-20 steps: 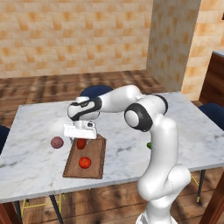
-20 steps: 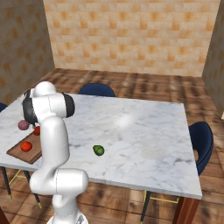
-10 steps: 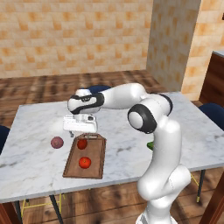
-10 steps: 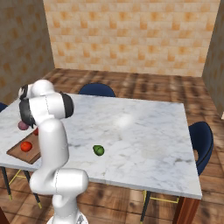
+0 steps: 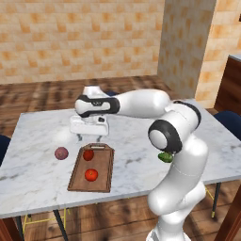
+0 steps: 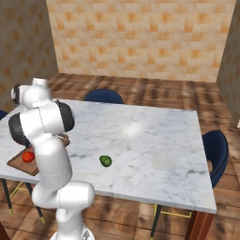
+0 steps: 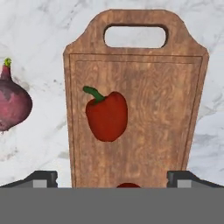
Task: Place the avocado, onion, tomato, and bell pepper on the cutting board.
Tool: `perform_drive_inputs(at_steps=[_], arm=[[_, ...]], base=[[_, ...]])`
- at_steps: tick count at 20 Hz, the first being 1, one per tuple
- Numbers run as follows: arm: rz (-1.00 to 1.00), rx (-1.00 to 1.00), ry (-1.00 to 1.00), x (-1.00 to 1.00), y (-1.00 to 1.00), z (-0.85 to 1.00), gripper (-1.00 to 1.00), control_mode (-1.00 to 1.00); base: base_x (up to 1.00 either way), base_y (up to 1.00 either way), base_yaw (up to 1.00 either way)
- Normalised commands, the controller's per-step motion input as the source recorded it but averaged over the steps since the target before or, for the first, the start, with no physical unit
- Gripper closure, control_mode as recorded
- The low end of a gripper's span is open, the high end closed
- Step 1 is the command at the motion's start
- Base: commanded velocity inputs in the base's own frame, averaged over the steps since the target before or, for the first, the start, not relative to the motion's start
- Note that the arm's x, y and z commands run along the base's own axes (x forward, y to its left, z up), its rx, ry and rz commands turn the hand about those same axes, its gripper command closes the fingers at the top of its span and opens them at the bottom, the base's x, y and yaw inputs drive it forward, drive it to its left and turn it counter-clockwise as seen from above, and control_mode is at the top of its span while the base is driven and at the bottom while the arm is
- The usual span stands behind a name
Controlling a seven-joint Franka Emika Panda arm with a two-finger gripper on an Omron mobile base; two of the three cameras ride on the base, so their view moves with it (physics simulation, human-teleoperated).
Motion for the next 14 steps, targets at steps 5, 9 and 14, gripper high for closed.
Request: perform_drive_inputs(at_steps=[5, 9, 14], arm=[[0.00, 0.00, -0.15, -0.61, -0.39, 0.38, -1.00, -1.00], [0.00, 0.00, -0.17, -0.72, -0.57, 0.47, -1.00, -1.00], [0.00, -0.01, -0.17, -0.64, -0.72, 0.55, -1.00, -1.00]], base=[[0.00, 0.00, 0.00], [0.00, 0.00, 0.00], [0.00, 0.00, 0.00]])
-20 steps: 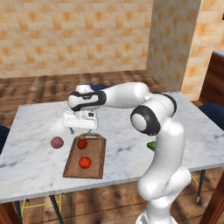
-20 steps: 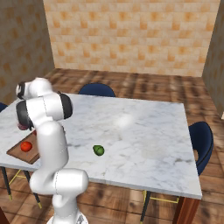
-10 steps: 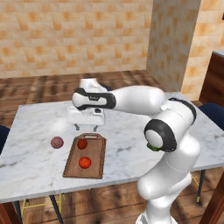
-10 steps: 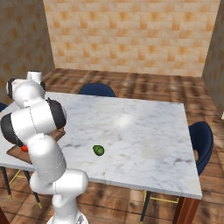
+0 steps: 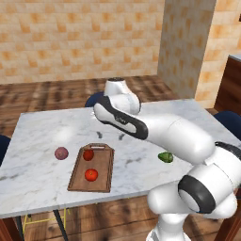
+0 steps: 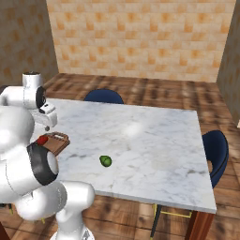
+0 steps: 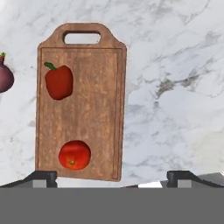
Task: Place the avocado, onion, tomato, and bell pepper on the cutting board.
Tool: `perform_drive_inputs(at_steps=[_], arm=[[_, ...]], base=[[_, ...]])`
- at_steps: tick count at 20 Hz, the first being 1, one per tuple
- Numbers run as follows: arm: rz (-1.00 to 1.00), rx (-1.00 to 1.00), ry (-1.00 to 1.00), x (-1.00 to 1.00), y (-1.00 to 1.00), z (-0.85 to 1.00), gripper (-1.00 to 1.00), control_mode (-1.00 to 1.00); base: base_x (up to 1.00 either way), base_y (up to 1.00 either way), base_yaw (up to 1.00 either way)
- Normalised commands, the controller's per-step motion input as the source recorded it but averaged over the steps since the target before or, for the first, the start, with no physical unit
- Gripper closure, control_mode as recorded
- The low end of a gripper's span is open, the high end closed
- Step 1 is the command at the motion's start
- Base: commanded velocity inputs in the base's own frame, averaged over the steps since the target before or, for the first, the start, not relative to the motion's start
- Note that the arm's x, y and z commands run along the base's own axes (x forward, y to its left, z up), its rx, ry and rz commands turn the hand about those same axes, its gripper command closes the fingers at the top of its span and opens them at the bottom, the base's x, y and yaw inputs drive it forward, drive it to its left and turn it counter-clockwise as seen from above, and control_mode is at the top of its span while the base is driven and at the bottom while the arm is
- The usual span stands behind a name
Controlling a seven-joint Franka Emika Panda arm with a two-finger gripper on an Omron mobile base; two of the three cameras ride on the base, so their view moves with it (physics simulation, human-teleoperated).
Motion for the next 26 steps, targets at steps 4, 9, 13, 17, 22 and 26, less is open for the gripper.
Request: perform_drive_inputs(at_steps=[4, 9, 13, 17, 22, 26], arm=[[0.00, -0.02, -0.18, -0.52, -0.80, 0.54, -1.00, -1.00], [0.00, -0.05, -0.15, -0.46, -0.87, 0.48, -1.00, -1.00], [0.02, -0.08, -0.10, -0.34, -0.88, 0.43, -1.00, -1.00], [0.04, -0.08, -0.04, -0.18, -0.82, 0.37, -1.00, -1.00], [0.07, -0.03, 0.00, -0.02, -0.58, 0.22, -1.00, -1.00], [0.09, 0.00, 0.07, 0.04, -0.11, 0.00, -1.00, -1.00]], base=[[0.00, 0.00, 0.00], [0.00, 0.00, 0.00], [0.00, 0.00, 0.00], [0.00, 0.00, 0.00], [0.00, 0.00, 0.00], [0.00, 0.00, 0.00]])
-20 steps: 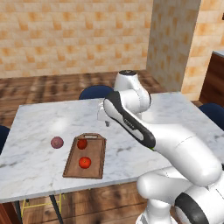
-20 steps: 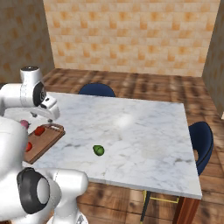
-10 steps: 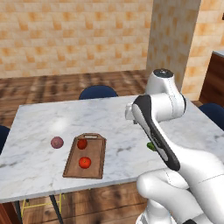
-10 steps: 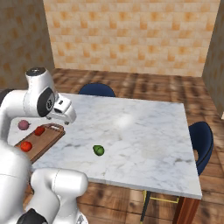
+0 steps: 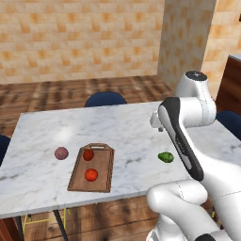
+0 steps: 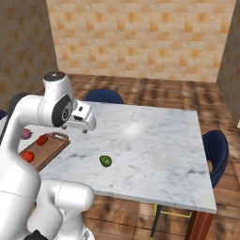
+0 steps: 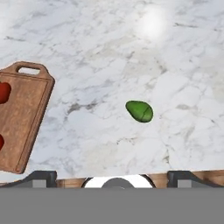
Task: Place the avocado, onion, tomato, and bell pepper on the cutting board.
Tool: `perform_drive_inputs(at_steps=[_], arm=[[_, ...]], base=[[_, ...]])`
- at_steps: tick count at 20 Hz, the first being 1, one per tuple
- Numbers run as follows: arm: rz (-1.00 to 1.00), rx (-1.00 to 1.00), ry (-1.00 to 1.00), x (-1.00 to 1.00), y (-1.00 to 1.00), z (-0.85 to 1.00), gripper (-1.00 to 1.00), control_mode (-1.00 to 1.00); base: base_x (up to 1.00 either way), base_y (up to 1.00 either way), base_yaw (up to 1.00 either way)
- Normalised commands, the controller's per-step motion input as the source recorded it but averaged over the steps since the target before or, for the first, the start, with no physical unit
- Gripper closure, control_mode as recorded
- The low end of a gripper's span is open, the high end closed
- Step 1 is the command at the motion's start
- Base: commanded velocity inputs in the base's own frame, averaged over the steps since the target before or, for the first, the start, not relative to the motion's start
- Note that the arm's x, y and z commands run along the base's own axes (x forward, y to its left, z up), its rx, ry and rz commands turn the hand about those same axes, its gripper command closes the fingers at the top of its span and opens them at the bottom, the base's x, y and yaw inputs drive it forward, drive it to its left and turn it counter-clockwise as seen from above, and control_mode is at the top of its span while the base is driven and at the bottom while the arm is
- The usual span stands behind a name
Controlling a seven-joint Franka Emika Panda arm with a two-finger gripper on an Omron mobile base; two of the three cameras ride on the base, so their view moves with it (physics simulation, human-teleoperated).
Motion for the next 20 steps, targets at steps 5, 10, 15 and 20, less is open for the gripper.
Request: perform_drive_inputs(at_steps=[5, 10, 15, 20], arm=[[0.09, 0.00, 0.12, 0.10, -0.07, -0.04, -1.00, -1.00], [0.12, -0.02, 0.02, 0.00, -0.25, -0.14, -1.00, -1.00], [0.11, -0.04, 0.00, 0.00, -0.32, -0.19, -1.00, -1.00], [0.10, -0.05, 0.00, 0.05, -0.26, -0.23, -1.00, -1.00]], base=[[0.00, 0.00, 0.00], [0.00, 0.00, 0.00], [0.00, 0.00, 0.00], [0.00, 0.00, 0.00]])
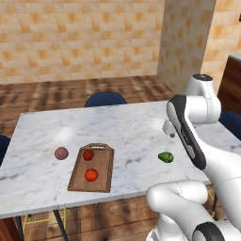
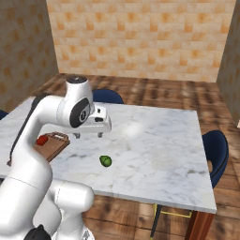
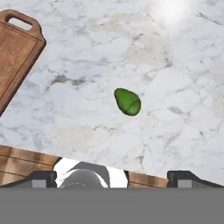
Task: Place the avocado, onion, tomato, and bell pepper on the cutting board.
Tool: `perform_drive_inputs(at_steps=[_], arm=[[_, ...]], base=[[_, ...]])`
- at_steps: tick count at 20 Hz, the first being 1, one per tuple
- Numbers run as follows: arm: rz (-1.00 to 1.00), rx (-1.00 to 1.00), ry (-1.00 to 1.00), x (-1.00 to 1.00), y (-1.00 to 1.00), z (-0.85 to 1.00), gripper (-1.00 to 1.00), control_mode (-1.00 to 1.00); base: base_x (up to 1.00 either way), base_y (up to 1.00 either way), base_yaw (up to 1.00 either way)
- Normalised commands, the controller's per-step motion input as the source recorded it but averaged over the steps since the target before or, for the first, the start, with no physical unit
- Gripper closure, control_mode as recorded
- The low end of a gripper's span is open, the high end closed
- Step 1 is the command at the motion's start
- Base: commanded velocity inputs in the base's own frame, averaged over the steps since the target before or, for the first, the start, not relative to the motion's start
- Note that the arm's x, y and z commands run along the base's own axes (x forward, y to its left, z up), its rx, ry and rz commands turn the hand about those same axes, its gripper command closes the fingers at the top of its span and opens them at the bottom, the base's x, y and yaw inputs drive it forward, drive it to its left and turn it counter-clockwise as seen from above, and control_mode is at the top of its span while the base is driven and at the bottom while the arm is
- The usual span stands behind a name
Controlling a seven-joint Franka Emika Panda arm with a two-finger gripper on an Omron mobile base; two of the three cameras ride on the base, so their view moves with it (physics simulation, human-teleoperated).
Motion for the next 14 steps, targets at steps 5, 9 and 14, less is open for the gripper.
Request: perform_drive_inputs(at_steps=[5, 9, 14], arm=[[0.07, -0.01, 0.00, 0.34, -0.13, -0.12, -1.00, -1.00], [0.05, 0.00, 0.00, 0.52, -0.03, -0.10, -1.00, -1.00], [0.03, 0.00, 0.01, 0.42, -0.01, -0.23, -1.00, -1.00]], base=[[0.00, 0.00, 0.00], [0.00, 0.00, 0.00], [0.00, 0.00, 0.00]])
